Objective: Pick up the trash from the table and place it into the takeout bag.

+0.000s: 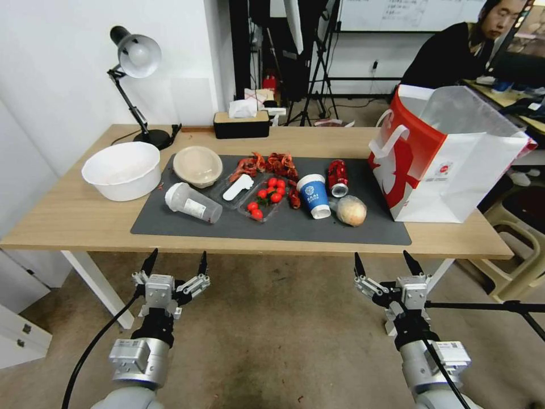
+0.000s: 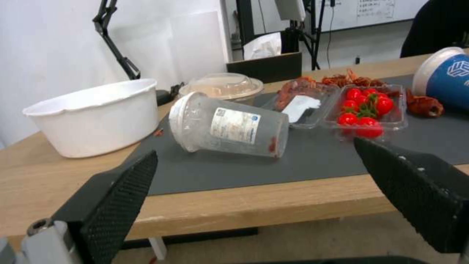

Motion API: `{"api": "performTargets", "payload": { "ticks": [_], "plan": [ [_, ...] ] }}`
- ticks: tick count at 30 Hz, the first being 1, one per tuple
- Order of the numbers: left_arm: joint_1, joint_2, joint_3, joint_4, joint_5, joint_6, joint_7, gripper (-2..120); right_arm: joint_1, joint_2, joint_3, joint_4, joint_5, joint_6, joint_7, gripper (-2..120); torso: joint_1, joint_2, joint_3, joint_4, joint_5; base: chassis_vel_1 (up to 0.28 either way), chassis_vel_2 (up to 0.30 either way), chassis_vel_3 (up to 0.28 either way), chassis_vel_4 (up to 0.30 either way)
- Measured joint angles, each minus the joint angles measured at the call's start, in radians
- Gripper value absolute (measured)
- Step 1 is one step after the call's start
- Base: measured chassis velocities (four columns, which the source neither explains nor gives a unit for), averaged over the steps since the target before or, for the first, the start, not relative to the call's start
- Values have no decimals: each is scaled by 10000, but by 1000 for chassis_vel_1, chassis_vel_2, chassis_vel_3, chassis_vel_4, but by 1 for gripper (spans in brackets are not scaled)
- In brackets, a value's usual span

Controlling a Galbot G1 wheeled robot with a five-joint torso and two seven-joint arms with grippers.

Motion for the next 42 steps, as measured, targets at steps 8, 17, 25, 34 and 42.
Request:
{"api": "performTargets", "payload": {
  "ticks": [8, 17, 25, 34, 42],
  "plan": [
    [0, 0, 0, 0, 0, 0, 0, 100, 0, 0, 0, 0, 0, 0, 0, 100, 0, 0, 0, 0, 0, 0, 0, 0, 0],
    [0, 0, 0, 0, 0, 0, 0, 100, 0, 0, 0, 0, 1, 0, 0, 100, 0, 0, 0, 0, 0, 0, 0, 0, 0],
    [-326, -115, -229, -19, -163, 681, 97, 100, 33, -6, 0, 0, 16, -40, 5, 100, 1, 0, 0, 2, 1, 0, 0, 0, 0],
    [-1285, -527, -971, -154, -686, 2838, 515, 100, 1294, -346, 215, -73, 761, -1978, 377, 100, 4, 0, 1, 0, 2, 0, 0, 0, 0],
    [-1717, -756, -1440, -151, -1113, 3470, 796, 100, 2547, -982, 262, -505, 1885, -2818, 728, 100, 4, -1, 2, 5, 3, 0, 0, 0, 0]
  ]
}}
